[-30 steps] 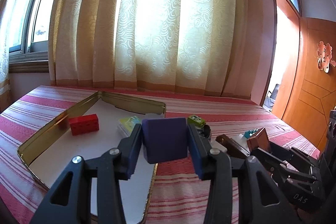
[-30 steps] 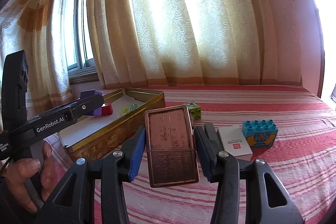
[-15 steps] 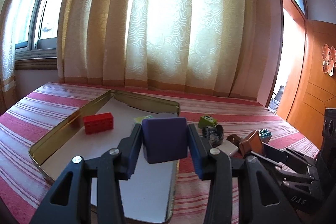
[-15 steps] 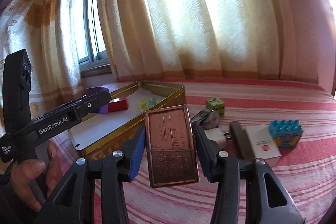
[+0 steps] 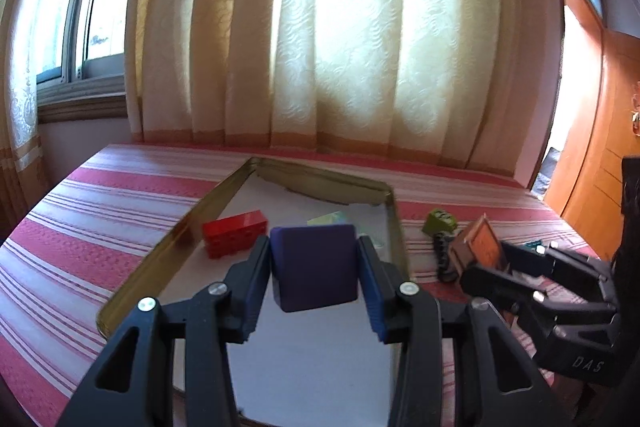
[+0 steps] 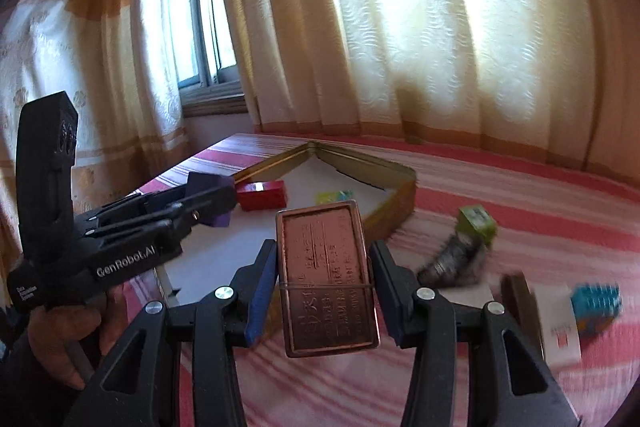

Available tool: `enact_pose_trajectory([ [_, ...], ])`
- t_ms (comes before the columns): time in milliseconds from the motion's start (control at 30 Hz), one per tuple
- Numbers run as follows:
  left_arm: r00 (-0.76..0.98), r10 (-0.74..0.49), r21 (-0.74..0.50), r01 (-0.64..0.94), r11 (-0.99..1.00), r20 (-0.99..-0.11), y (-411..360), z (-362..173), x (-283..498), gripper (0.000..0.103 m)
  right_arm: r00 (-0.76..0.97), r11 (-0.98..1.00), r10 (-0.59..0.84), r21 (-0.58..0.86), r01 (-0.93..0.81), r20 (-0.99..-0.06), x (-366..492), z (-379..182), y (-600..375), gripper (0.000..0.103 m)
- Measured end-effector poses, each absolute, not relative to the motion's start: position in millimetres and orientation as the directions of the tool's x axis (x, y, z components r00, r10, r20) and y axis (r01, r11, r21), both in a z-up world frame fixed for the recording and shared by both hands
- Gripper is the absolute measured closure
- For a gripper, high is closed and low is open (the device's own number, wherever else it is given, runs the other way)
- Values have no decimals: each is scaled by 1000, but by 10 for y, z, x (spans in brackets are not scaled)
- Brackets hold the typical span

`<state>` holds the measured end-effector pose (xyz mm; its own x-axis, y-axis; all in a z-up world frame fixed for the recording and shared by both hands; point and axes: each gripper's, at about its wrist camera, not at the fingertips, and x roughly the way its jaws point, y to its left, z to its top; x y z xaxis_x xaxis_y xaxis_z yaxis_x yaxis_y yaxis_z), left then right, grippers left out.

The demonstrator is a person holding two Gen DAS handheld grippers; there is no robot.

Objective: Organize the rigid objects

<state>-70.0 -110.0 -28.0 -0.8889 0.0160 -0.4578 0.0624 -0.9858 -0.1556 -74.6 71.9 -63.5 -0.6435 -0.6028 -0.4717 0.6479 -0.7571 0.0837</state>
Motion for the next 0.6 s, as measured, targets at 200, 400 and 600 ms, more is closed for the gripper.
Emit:
enact_pose_trajectory([
  [200,-838,-5,-144,99,-985,-545,-1348,-323,-967,60,-609,-732,-606,59,679,-512,-1003,-605,329,54],
  [400,-794,-39,-108,131,-986,-607,-1470,-417,-1134,60,-581,-715,-579,15,699,-571,-1204,-757,-39,54],
  [600,-773,-67,-74,146,-987,-630,-1496,-453,-1218,60,-571,-716,-573,19,698,-588,-1336,-815,-178,54],
])
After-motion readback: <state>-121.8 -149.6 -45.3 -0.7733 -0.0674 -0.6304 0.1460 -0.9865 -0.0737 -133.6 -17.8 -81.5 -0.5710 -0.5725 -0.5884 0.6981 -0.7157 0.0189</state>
